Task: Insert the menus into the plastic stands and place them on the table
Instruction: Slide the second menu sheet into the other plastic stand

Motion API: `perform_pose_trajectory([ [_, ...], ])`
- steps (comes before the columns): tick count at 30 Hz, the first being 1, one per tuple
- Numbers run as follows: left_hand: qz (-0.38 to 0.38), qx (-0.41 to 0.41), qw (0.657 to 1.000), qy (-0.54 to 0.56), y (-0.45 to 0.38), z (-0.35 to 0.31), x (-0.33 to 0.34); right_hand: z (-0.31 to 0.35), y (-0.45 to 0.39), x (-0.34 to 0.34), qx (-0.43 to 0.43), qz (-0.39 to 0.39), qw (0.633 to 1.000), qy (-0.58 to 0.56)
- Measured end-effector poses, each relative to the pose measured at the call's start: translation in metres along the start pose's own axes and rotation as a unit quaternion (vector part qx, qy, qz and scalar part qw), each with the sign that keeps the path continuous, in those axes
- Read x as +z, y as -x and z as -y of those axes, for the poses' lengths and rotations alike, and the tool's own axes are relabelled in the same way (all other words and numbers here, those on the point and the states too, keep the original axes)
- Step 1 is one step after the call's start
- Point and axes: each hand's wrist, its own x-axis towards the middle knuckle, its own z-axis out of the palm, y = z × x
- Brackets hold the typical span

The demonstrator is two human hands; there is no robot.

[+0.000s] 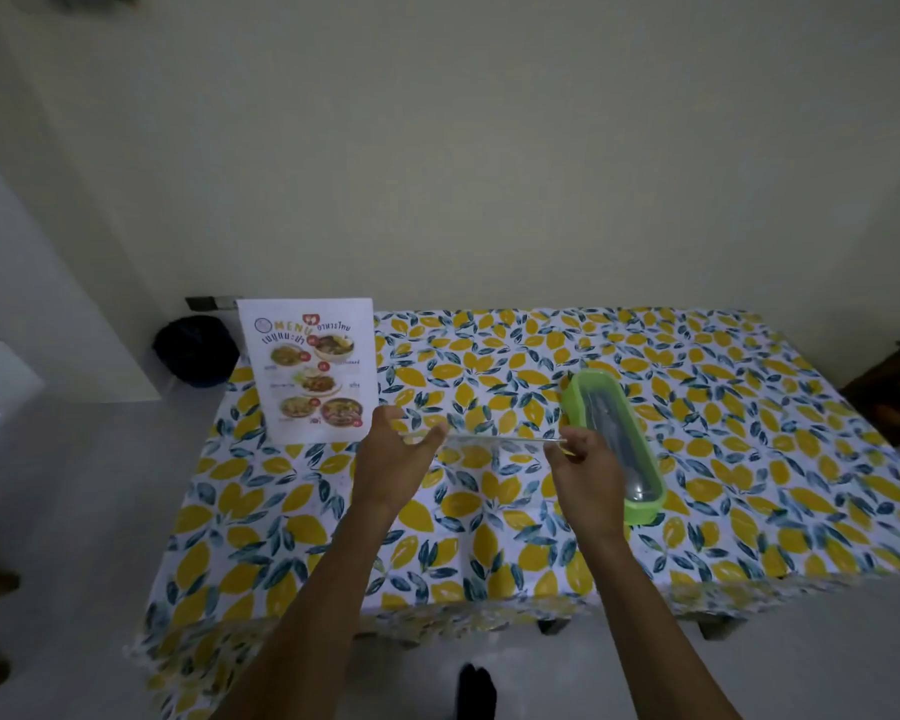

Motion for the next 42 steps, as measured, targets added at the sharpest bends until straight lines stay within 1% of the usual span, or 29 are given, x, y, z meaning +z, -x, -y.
perform_pose_trajectory([
  [5, -0.019, 0.031, 0.999, -0.012, -0.033, -0.009, 0.001, 0.006, -0.032, 0.010, -0.012, -0.026, 0.999, 0.036],
  [10, -0.044, 0.047, 0.996, -0.060, -0.075, -0.019, 0.005, 0.005, -0.073, 0.029, -0.011, -0.015, 0.997, 0.075],
  [14, -0.068, 0.046, 0.992, -0.094, -0.111, -0.028, 0.013, 0.001, -0.110, 0.047, -0.020, -0.009, 0.996, 0.085],
  [18, -0.087, 0.038, 0.991, -0.095, -0.147, -0.032, 0.029, -0.004, -0.142, 0.058, -0.030, -0.004, 0.995, 0.096],
  [22, -0.081, 0.037, 0.992, -0.092, -0.176, -0.032, 0.041, -0.004, -0.167, 0.063, -0.048, 0.003, 0.992, 0.119],
  [31, -0.084, 0.036, 0.992, -0.090, -0.197, -0.026, 0.052, -0.021, -0.202, 0.079, -0.068, 0.025, 0.991, 0.114],
  [34, -0.089, 0.049, 0.991, -0.092, -0.198, -0.024, 0.052, -0.023, -0.205, 0.081, -0.066, 0.028, 0.992, 0.106],
  [37, -0.084, 0.065, 0.990, -0.094, -0.198, -0.022, 0.051, -0.025, -0.206, 0.084, -0.072, 0.019, 0.992, 0.104],
  [42, -0.086, 0.067, 0.989, -0.103, -0.199, -0.017, 0.053, -0.030, -0.206, 0.087, -0.066, 0.012, 0.991, 0.119],
])
